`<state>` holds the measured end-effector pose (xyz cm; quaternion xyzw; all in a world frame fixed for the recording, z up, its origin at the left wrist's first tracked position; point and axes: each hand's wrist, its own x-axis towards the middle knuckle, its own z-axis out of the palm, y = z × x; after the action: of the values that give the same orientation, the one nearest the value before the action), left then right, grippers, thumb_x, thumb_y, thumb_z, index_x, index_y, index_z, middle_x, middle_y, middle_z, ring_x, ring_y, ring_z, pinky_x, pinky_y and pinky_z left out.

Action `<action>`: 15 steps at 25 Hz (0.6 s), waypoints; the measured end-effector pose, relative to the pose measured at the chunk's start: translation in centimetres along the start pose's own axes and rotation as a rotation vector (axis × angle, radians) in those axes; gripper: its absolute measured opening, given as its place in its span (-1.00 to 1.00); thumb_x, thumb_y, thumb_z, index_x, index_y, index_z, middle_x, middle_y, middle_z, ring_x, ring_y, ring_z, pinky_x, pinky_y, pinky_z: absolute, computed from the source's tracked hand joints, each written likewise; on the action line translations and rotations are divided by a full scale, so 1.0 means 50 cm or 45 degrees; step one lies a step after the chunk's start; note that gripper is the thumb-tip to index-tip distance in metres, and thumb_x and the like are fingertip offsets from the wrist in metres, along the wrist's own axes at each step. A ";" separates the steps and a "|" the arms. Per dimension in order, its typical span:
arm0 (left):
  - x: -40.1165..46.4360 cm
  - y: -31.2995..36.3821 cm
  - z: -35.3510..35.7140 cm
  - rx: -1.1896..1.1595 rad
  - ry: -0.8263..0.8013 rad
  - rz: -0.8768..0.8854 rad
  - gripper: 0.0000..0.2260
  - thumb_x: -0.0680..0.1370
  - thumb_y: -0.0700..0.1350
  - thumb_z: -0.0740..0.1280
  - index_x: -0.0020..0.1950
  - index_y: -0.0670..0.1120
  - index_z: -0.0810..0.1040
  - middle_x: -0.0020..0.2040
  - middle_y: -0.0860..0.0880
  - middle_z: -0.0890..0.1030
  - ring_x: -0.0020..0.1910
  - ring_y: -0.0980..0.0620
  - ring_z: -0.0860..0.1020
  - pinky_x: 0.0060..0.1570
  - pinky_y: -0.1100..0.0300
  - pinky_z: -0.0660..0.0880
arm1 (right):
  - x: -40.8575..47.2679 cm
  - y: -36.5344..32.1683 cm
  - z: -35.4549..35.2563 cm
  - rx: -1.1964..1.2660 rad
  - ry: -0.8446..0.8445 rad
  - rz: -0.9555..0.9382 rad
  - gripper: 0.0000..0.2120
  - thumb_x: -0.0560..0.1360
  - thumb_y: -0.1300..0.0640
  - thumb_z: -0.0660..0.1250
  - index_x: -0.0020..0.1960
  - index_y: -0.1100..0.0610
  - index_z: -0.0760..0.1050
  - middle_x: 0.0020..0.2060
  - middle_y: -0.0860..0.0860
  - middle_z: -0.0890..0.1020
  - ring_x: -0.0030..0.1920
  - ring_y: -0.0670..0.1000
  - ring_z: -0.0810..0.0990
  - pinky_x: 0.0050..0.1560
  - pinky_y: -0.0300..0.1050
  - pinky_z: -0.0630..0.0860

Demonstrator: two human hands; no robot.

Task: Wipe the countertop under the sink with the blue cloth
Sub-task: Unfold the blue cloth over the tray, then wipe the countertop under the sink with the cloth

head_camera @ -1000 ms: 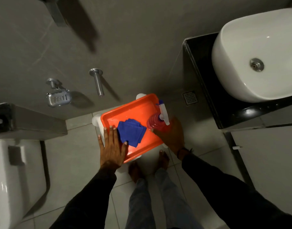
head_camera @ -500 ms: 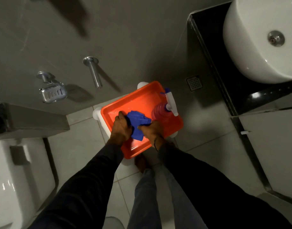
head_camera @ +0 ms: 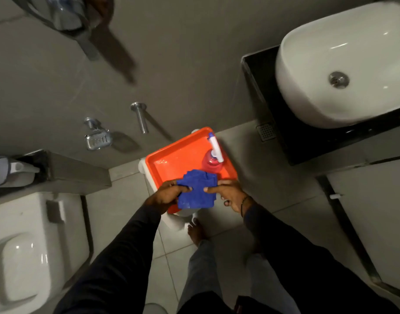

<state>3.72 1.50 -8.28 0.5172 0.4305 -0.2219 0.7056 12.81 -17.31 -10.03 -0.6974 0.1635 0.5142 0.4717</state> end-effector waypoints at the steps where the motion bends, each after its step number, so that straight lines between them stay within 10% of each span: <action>1: -0.020 -0.003 0.040 -0.020 -0.042 -0.007 -0.60 0.54 -0.38 0.35 0.40 -0.34 0.50 0.37 -0.34 0.55 0.23 -0.26 0.59 0.26 -0.10 0.56 | -0.025 0.011 -0.040 -0.019 0.025 -0.035 -0.61 0.36 0.16 0.60 0.13 0.26 0.64 -0.13 0.03 0.64 -0.36 -0.07 0.40 -0.46 -0.26 0.20; 4: -0.070 -0.007 0.184 -0.007 -0.071 0.022 -0.60 0.55 -0.35 0.35 0.40 -0.35 0.49 0.36 -0.38 0.54 0.15 -0.19 0.59 0.22 -0.10 0.56 | -0.098 0.026 -0.176 -0.050 0.080 -0.120 -0.60 0.33 0.17 0.63 0.09 0.31 0.67 -0.15 0.04 0.69 -0.52 -0.19 0.47 -0.62 -0.35 0.29; 7: -0.105 0.003 0.359 -0.098 -0.119 0.135 -0.60 0.57 -0.38 0.32 0.40 -0.40 0.46 0.26 -0.35 0.59 -0.10 -0.07 0.71 -0.12 0.17 0.67 | -0.168 0.028 -0.335 -0.048 0.153 -0.191 -0.59 0.30 0.13 0.65 0.06 0.30 0.67 -0.16 0.01 0.72 -0.27 -0.10 0.62 -0.36 -0.22 0.46; 11: -0.106 0.039 0.537 -0.088 -0.100 0.227 -0.60 0.55 -0.40 0.35 0.38 -0.42 0.48 0.36 -0.39 0.54 0.27 -0.32 0.60 0.36 -0.15 0.51 | -0.222 0.021 -0.500 -0.039 0.271 -0.255 -0.61 0.27 0.05 0.66 -0.03 0.23 0.64 -0.27 -0.02 0.68 -0.32 -0.06 0.54 -0.34 -0.18 0.40; 15: -0.097 0.095 0.635 0.072 0.079 0.332 -0.62 0.49 -0.31 0.48 0.28 -0.39 0.58 0.25 -0.35 0.64 0.19 -0.26 0.65 0.27 -0.13 0.56 | -0.230 0.016 -0.587 0.064 0.319 -0.316 -0.68 0.30 0.05 0.64 -0.11 0.16 0.59 -0.30 0.01 0.62 -0.45 -0.09 0.41 -0.49 -0.24 0.33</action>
<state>16.74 -26.63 1.32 0.5951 0.3749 -0.1242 0.6999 23.95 -44.91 0.38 -0.7589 0.1465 0.3569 0.5247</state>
